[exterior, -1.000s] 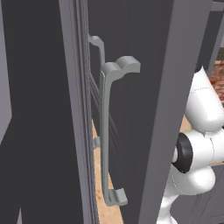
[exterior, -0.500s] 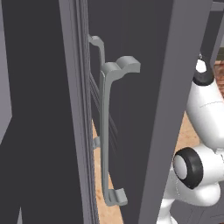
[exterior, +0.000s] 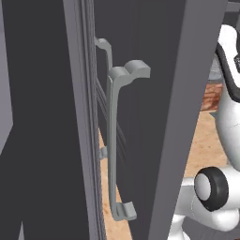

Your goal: Collect the paprika, ketchup, and shaker from the cabinet and place them next to the stove.

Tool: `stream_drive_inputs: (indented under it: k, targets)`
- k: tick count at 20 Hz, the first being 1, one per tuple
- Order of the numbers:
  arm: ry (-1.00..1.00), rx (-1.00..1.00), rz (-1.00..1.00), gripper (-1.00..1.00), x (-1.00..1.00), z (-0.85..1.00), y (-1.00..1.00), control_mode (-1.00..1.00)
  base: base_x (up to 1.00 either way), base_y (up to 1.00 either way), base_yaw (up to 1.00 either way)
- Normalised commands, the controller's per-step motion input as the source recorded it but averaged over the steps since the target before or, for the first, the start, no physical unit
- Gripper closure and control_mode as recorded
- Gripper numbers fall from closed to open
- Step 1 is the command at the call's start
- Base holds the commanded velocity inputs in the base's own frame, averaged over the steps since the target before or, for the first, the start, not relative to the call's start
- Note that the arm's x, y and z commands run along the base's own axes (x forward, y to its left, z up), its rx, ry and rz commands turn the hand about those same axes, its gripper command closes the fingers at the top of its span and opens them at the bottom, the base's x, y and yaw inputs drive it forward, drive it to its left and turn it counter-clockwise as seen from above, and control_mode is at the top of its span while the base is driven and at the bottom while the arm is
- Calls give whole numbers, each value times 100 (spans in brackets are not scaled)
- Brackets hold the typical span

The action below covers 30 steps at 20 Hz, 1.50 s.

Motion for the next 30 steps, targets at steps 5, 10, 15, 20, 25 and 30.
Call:
stream_drive_inputs:
  k: [5,10,15,20,25,30]
  targets:
    - [-2,14,1,100,-58,0,-100,-100,0,0,0]
    - [-2,15,0,100,-76,-4,-93,-100,0,0,0]
    - [2,5,-1,100,-57,-38,-39,-100,0,0,0]
    - [1,0,0,100,-16,-30,0,-100,0,0,0]
    - [0,0,0,100,-32,-61,-25,-100,0,0,0]
    - [2,0,0,100,-46,-63,-28,-100,0,0,0]
